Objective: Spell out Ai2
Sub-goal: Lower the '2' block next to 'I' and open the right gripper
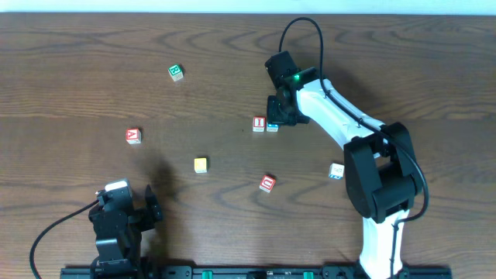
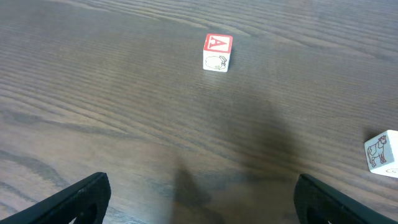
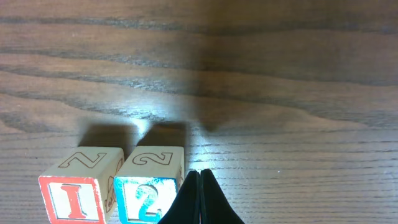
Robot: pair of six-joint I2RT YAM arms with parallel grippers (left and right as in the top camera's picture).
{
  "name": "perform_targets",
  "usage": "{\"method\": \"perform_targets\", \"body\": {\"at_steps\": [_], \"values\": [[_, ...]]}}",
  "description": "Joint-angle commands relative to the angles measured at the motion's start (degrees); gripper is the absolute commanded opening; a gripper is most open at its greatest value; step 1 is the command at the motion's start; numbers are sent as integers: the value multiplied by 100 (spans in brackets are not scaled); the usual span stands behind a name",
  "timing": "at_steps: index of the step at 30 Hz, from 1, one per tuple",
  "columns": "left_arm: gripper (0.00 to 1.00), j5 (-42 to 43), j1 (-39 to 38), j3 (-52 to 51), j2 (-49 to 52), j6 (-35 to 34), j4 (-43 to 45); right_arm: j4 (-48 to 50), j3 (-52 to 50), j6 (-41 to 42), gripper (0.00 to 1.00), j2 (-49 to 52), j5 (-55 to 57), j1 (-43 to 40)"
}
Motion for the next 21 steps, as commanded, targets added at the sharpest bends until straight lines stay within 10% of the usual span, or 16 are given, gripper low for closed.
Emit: {"method": "perform_targets", "body": {"at_steps": [1, 21], "values": [[95, -33, 35, -48, -33, 20, -9, 20, -46, -31, 2, 52, -70, 87], [95, -33, 35, -48, -33, 20, -9, 164, -55, -68, 1, 52, -116, 155]]}}
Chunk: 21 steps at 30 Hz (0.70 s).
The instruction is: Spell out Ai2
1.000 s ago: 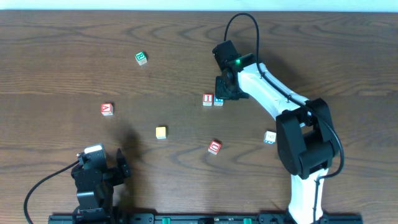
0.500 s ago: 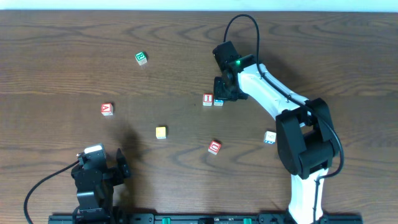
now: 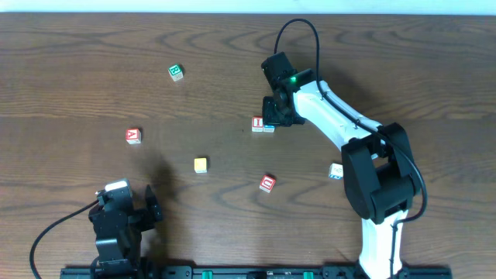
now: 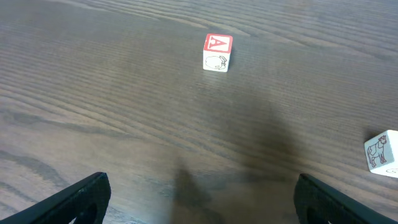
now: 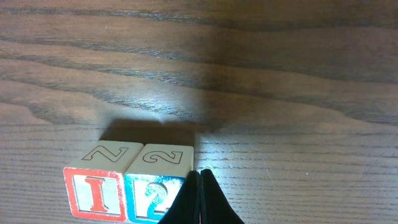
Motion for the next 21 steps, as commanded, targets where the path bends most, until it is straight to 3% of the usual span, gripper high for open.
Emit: {"method": "perform_targets", "body": {"at_steps": [1, 11, 17, 21], "values": [[95, -33, 35, -48, -33, 20, -9, 9, -28, -66, 2, 52, 140, 52], [95, -33, 35, -48, -33, 20, -9, -306, 24, -66, 2, -356, 990, -234], [95, -33, 35, -48, -33, 20, -9, -1143, 28, -90, 1, -1731, 1576, -203], [95, -33, 35, -48, -33, 20, -9, -1528, -754, 68, 2, -2924, 1805, 17]]}}
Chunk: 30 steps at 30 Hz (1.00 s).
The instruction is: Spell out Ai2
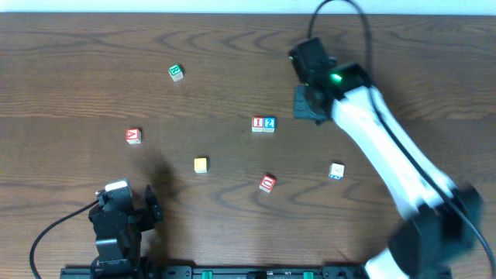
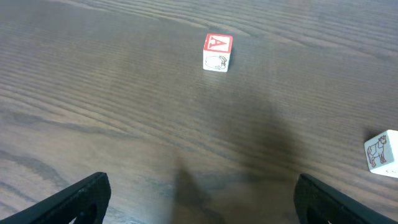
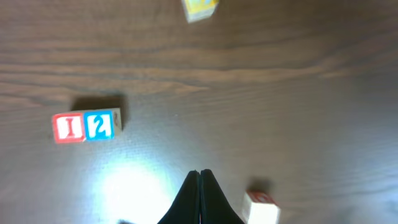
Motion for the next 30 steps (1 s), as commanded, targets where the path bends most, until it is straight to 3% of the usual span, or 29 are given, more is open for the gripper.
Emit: {"method": "perform_targets", "body": {"at_steps": [1, 7, 13, 14, 15, 16, 17, 30], "values": [[95, -33, 35, -48, -33, 20, -7, 48, -813, 278, 1, -804, 396, 240], [96, -33, 35, -48, -33, 20, -7, 901, -3158, 1340, 2, -2999, 706, 848], [95, -33, 35, -48, -33, 20, -7, 1648, -4618, 2037, 2, -4347, 859, 1082], [95, -33, 35, -48, -33, 20, -7, 1744, -4756, 2037, 10, -4487, 901, 1078], [95, -33, 35, -48, -33, 20, -9, 1818, -4857, 2039, 36, -4594, 1001, 1064], [95, -33, 35, -48, -33, 20, -7, 1921, -4933, 2035, 91, -4675, 1161, 1049], [95, -33, 35, -48, -33, 20, -7, 2052, -4981, 2035, 99, -4708, 1344, 1045], [95, -33, 35, -48, -33, 20, -7, 2343, -5023, 2035, 99, -4435, 1488, 1047]]}}
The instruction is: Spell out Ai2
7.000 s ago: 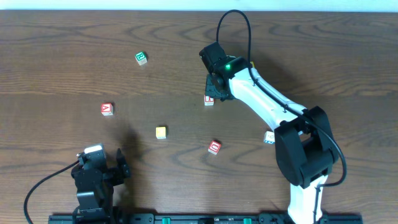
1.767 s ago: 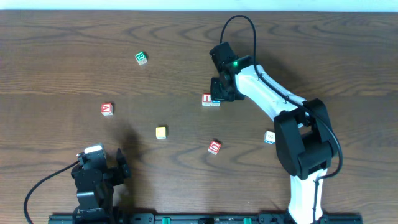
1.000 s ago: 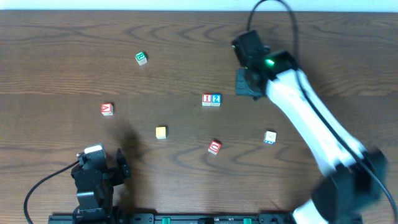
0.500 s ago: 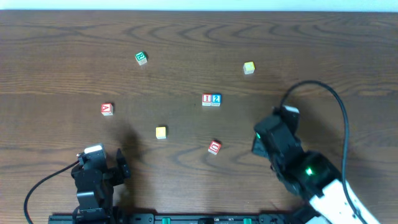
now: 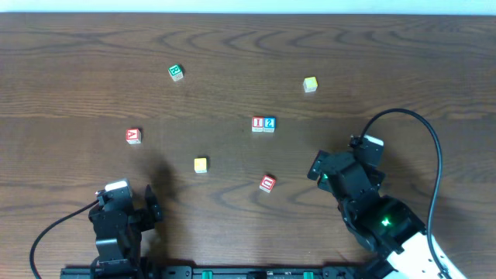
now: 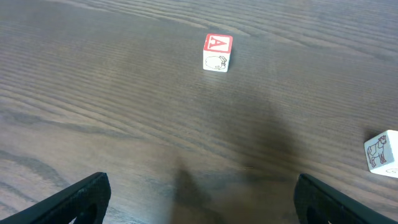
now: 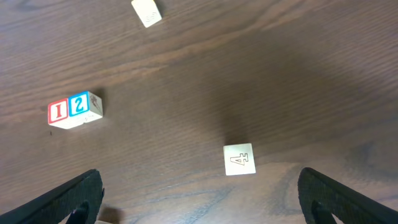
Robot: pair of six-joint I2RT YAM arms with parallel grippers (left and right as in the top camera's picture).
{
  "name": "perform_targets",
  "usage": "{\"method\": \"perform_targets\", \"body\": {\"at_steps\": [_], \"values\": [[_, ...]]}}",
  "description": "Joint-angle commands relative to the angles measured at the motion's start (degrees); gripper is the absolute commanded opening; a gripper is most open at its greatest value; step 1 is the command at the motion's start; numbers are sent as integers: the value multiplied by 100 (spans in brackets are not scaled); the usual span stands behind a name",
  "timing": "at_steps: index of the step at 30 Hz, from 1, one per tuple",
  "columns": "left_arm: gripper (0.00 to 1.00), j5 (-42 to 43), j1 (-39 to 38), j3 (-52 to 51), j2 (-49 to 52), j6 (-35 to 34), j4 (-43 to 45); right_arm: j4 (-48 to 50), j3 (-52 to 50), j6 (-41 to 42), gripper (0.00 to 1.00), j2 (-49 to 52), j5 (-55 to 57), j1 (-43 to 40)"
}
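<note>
The red I block (image 5: 257, 123) and the blue 2 block (image 5: 269, 123) stand touching in a row at mid-table; the right wrist view shows the I block (image 7: 58, 113) and the 2 block (image 7: 79, 106) at its left. The red A block (image 5: 133, 136) lies apart at the left, and in the left wrist view the A block (image 6: 217, 52) is far ahead. My left gripper (image 5: 128, 204) (image 6: 202, 208) is open and empty near the front edge. My right gripper (image 5: 327, 167) (image 7: 202, 208) is open and empty at the near right.
A white block marked 4 (image 7: 239, 159) lies just ahead of the right fingers. Loose blocks: green (image 5: 176, 72), pale yellow (image 5: 310, 84), yellow (image 5: 201, 164), red (image 5: 267, 184). A white horse block (image 6: 379, 151) sits at the left wrist view's right edge.
My right gripper was shut at the far side, right of the I and 2 pair. Now it is open at the near right over the 4 block. The blocks and left arm are unchanged.
First my shut right gripper had its tips at the 2 block's right side, with a small gap between I and 2. Then the 2 stood against the I. Then the gripper was clear of the pair, and now it is back near the front, open.
</note>
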Motion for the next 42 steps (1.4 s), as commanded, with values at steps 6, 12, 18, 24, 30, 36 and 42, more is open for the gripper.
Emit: {"method": "perform_targets", "body": {"at_steps": [6, 12, 18, 24, 30, 36, 42], "values": [[95, -33, 35, -48, -33, 20, -9, 0, -37, 105, 99, 52, 166, 48], [95, -33, 35, -48, -33, 20, -9, 0, -37, 105, 99, 55, 166, 48], [95, -37, 35, -48, -33, 20, 35, 0, -37, 105, 99, 55, 166, 48], [95, -107, 35, -48, -33, 20, 190, 0, -37, 107, 99, 55, 166, 48], [95, -133, 35, -48, -33, 20, 199, 0, -37, 105, 99, 55, 166, 48], [95, 92, 35, -48, -33, -133, 992, 0, -37, 107, 99, 55, 166, 48], [95, 105, 42, 68, 358, -131, 2144, 0, -37, 105, 99, 55, 166, 48]]}}
